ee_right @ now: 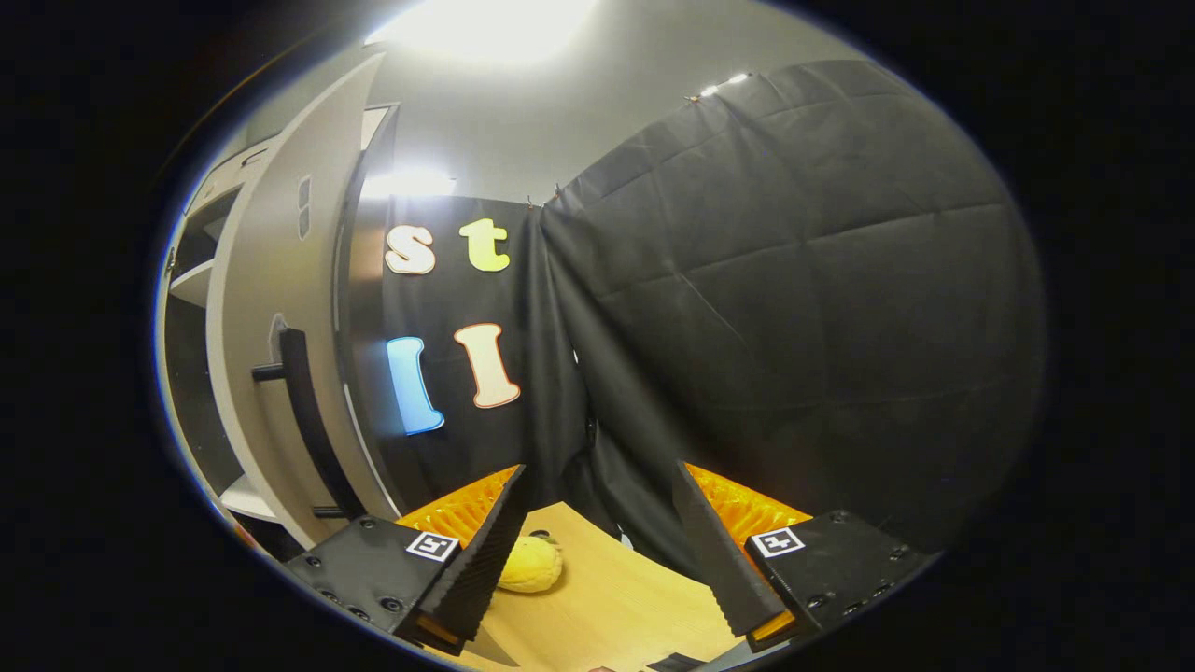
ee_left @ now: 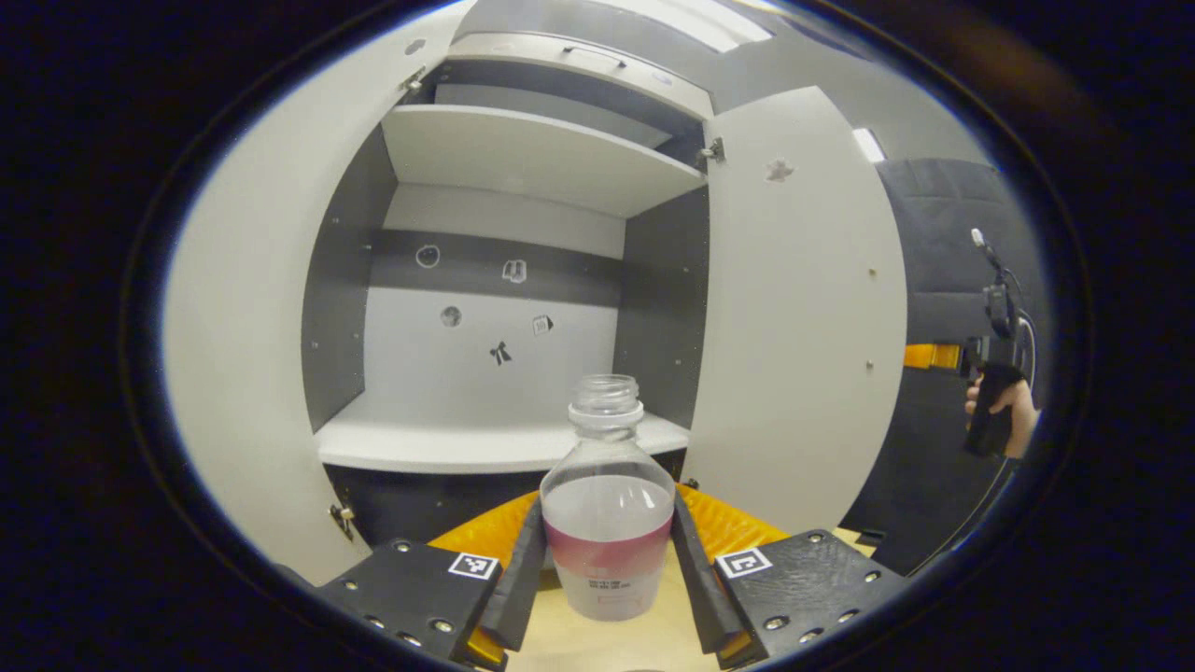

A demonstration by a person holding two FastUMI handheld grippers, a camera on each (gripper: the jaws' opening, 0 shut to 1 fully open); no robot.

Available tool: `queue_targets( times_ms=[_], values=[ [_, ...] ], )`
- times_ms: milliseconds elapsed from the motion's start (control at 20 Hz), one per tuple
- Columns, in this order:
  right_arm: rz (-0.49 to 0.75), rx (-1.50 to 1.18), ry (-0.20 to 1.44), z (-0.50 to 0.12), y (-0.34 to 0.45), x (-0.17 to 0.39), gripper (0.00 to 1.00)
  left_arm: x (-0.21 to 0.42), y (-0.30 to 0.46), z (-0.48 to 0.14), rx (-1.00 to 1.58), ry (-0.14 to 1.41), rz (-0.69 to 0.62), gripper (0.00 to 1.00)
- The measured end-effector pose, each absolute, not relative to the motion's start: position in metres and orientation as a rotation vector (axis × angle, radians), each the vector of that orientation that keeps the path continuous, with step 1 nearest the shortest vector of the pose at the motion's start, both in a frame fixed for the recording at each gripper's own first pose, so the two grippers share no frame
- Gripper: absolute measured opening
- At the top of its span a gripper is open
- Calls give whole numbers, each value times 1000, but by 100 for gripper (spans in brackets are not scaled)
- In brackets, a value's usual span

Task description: Grasp the bottle in the cabinet with the left hand and place it on the coaster, then close the right door with the right hand and the left door with the left hand.

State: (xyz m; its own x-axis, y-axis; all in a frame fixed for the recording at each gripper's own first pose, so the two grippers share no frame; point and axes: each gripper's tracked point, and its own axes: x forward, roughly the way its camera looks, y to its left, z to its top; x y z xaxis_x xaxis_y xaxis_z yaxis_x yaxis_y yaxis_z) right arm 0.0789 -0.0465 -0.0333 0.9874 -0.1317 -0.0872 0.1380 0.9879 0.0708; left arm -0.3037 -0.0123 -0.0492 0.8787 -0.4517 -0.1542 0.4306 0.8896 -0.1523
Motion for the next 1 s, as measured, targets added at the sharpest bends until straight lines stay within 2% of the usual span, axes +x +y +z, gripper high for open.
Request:
queue_targets(
  times_ms=[350,600,750,800,1000],
  values=[
    [-137,83,157,-43,-48,47,98,-364,-27,-140,-121,271,-556,69],
    [-127,83,211,-53,-50,31,98,-391,-33,-210,-71,319,-552,69],
    [-152,108,251,-62,-62,22,98,-403,-41,-234,-50,337,-556,69],
    [-158,113,257,-62,-64,19,92,-408,-45,-241,-38,343,-562,69],
    [-155,102,263,-61,-64,11,92,-419,-51,-263,14,347,-570,70]
  ],
)
